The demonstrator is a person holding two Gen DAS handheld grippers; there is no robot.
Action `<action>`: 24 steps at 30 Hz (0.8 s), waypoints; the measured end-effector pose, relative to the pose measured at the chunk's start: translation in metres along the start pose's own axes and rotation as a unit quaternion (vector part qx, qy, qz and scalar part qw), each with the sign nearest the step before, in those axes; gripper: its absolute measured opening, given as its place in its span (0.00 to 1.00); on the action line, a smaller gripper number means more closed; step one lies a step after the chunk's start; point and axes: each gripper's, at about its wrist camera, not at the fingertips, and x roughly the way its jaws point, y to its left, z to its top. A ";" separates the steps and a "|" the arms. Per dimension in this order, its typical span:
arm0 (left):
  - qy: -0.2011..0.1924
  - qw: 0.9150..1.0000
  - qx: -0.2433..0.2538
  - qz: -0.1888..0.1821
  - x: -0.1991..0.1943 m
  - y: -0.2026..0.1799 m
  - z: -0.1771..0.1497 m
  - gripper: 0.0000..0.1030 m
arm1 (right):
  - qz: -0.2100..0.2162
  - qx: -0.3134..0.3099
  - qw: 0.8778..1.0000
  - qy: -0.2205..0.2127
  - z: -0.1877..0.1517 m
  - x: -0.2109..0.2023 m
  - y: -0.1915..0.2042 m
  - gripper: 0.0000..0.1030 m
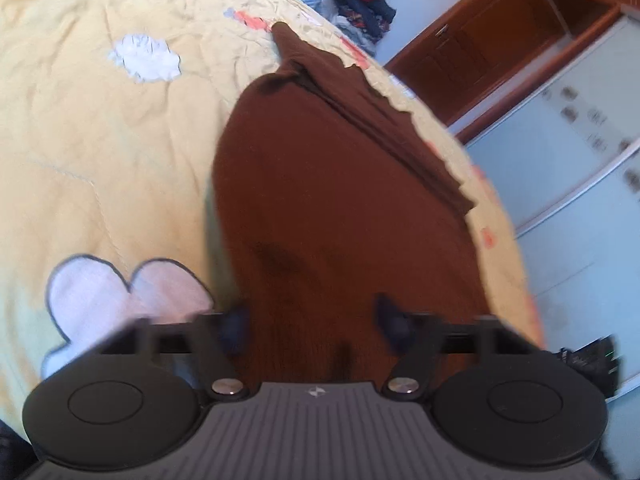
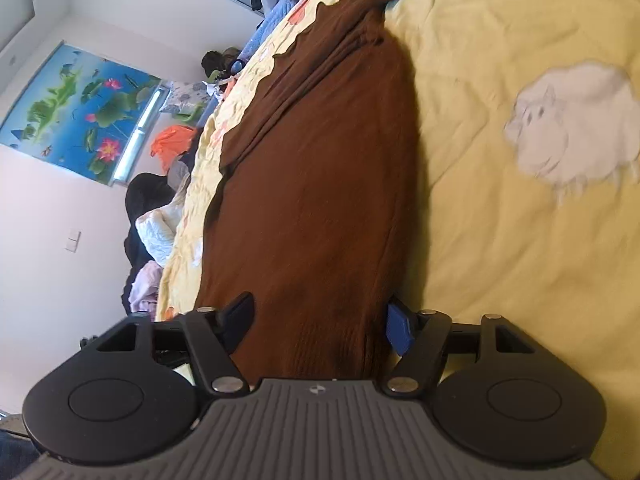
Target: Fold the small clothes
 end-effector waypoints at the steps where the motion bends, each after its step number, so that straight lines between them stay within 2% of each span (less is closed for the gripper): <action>1: 0.008 1.000 -0.002 0.011 0.003 0.003 0.003 0.08 | -0.006 -0.001 1.000 0.008 0.000 0.003 0.000 0.27; 2: 0.014 1.000 -0.019 0.000 0.003 0.009 0.006 0.08 | -0.019 -0.003 1.000 0.018 0.001 0.006 -0.002 0.13; 4: 0.018 1.000 -0.022 0.013 -0.005 0.014 0.011 0.07 | -0.026 -0.007 0.999 0.018 0.000 0.002 -0.007 0.13; 7: 0.017 0.999 0.020 0.035 -0.017 0.014 0.003 0.05 | -0.051 -0.022 0.998 -0.005 -0.004 -0.023 -0.006 0.11; 9: 0.005 0.999 0.030 0.026 -0.017 0.020 -0.005 0.05 | -0.071 -0.016 0.997 -0.013 -0.010 -0.035 -0.016 0.05; 12: 0.010 0.999 0.025 0.034 -0.025 0.016 0.001 0.09 | -0.053 0.008 0.998 -0.023 -0.015 -0.034 -0.026 0.06; 13: -0.001 0.998 0.031 0.047 -0.033 0.011 0.005 0.12 | -0.061 0.005 0.998 -0.023 -0.014 -0.033 -0.021 0.17; 14: -0.024 0.997 0.048 0.061 -0.043 0.004 0.011 0.17 | -0.071 -0.002 0.997 -0.030 -0.012 -0.033 -0.014 0.30; 15: -0.054 0.994 0.070 0.071 -0.050 -0.006 0.018 0.22 | -0.089 -0.010 0.995 -0.048 -0.008 -0.037 -0.005 0.38; 16: -0.091 0.988 0.096 0.079 -0.053 -0.019 0.024 0.40 | -0.109 -0.025 0.991 -0.073 -0.003 -0.040 0.005 0.52; 17: -0.121 0.982 0.118 0.081 -0.051 -0.032 0.031 0.71 | -0.128 -0.053 0.986 -0.094 0.004 -0.039 0.019 0.60; 18: -0.147 0.976 0.139 0.081 -0.042 -0.046 0.039 0.84 | -0.144 -0.086 0.980 -0.112 0.012 -0.034 0.034 0.63; 19: -0.174 0.968 0.160 0.087 -0.028 -0.060 0.045 0.89 | -0.156 -0.116 0.972 -0.130 0.021 -0.024 0.047 0.69; 20: -0.188 0.962 0.173 0.095 -0.011 -0.071 0.050 0.89 | -0.162 -0.139 0.966 -0.143 0.032 -0.009 0.060 0.78; 22: -0.179 0.958 0.186 0.125 0.038 -0.090 0.065 0.89 | -0.151 -0.167 0.961 -0.158 0.054 0.029 0.079 0.92; 24: -0.163 0.951 0.203 0.166 0.083 -0.099 0.073 0.89 | -0.145 -0.166 0.963 -0.156 0.077 0.073 0.085 0.92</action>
